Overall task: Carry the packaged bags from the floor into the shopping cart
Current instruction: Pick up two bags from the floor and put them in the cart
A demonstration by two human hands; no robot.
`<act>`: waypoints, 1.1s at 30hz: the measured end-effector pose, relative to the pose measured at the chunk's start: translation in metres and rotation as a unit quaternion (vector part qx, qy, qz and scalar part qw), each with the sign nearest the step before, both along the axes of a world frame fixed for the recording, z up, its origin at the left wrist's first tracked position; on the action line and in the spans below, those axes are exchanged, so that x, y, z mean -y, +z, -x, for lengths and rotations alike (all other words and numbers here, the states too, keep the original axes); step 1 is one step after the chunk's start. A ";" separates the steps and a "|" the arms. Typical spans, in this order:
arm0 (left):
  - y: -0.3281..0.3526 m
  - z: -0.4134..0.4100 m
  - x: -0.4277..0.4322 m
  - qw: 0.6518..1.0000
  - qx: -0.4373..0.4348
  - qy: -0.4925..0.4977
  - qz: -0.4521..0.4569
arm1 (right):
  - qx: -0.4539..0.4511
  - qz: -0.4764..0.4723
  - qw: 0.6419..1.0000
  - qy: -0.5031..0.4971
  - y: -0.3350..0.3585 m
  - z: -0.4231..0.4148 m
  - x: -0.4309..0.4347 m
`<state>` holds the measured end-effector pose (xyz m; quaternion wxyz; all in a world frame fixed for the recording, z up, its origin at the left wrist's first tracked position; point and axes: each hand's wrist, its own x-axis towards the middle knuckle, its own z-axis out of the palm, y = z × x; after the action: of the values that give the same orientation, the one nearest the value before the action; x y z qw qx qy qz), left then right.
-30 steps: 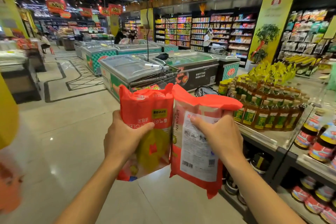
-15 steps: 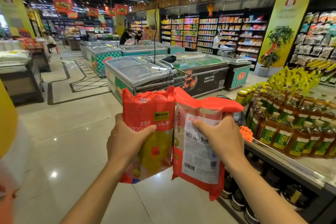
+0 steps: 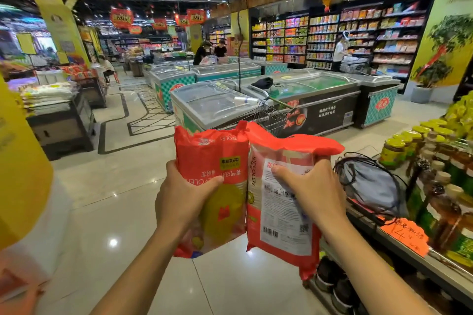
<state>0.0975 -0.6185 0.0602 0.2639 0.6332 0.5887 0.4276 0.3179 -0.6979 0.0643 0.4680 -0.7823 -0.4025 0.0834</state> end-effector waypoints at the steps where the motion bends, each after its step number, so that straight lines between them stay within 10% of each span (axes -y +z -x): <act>1: 0.002 -0.010 -0.014 1.000 -0.002 0.004 0.000 | -0.003 -0.003 1.000 0.010 0.003 -0.010 -0.016; 33: -0.036 -0.160 -0.529 0.999 0.013 -0.006 0.031 | -0.009 0.028 1.000 0.005 -0.022 -0.161 -0.519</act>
<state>0.2570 -0.0900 0.0238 0.2936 0.6230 0.5940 0.4157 0.4790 -0.1789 0.0424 0.4487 -0.7923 -0.4002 0.1040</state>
